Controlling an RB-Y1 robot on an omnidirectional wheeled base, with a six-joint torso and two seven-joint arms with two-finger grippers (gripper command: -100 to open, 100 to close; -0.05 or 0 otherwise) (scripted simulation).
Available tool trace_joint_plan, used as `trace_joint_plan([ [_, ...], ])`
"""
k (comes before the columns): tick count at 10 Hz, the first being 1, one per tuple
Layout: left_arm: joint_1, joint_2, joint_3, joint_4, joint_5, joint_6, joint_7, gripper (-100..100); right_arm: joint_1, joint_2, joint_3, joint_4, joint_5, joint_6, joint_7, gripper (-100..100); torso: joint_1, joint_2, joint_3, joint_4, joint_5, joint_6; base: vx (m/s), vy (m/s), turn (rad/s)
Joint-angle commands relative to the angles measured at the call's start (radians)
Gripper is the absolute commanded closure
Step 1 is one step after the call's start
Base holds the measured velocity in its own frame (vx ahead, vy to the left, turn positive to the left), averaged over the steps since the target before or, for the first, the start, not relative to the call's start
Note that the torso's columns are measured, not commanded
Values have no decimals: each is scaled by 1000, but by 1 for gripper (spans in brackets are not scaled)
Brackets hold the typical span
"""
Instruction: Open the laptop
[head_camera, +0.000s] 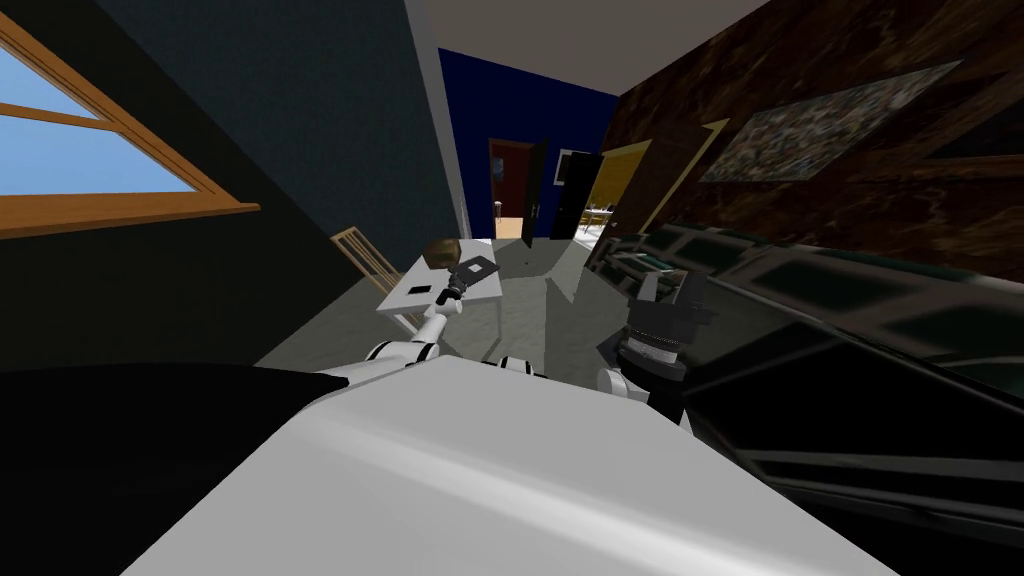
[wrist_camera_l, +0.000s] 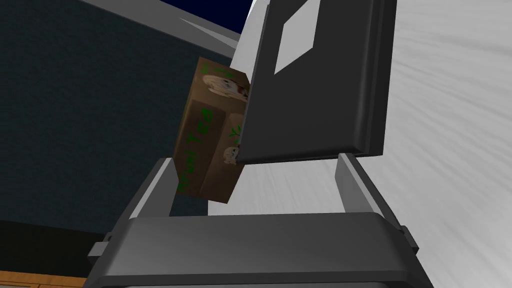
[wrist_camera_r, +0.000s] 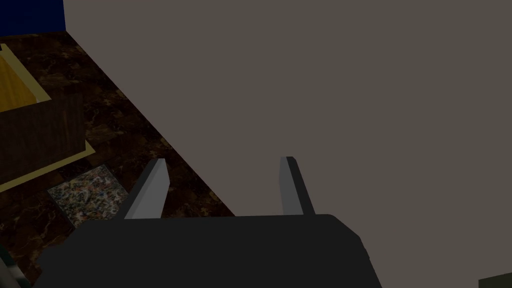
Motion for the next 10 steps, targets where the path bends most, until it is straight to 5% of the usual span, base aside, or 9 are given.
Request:
trace_joint_plan([
  [1,-69,-20,-21,48,50,30,-80,-100,0,0,0,0,0,0,0,0,3,3,1,0,1,-1,-92,49,157],
  [2,-100,-20,-21,68,50,30,-109,-100,0,0,0,0,0,0,0,0,3,4,2,1,1,0,-52,19,7],
  [4,-140,-20,-21,68,50,30,-109,-100,0,0,0,0,0,0,0,0,0,0,0,0,0,0,-10,2,-11],
  [5,-170,-33,-49,104,100,57,-157,-100,0,0,0,0,0,0,0,0,0,0,0,0,0,0,-71,43,209],
  [7,-219,-33,-49,140,102,57,-206,-100,0,0,0,0,0,0,0,0,5,6,4,2,2,0,-82,45,60],
  [9,-240,-32,-49,152,102,52,-202,-100,0,0,0,0,0,0,0,0,-1,0,0,0,0,0,-10,2,-7],
  [10,-245,-32,-50,156,102,49,-203,0,0,0,0,0,0,0,0,0,0,0,0,-1,0,-1,0,0,0],
])
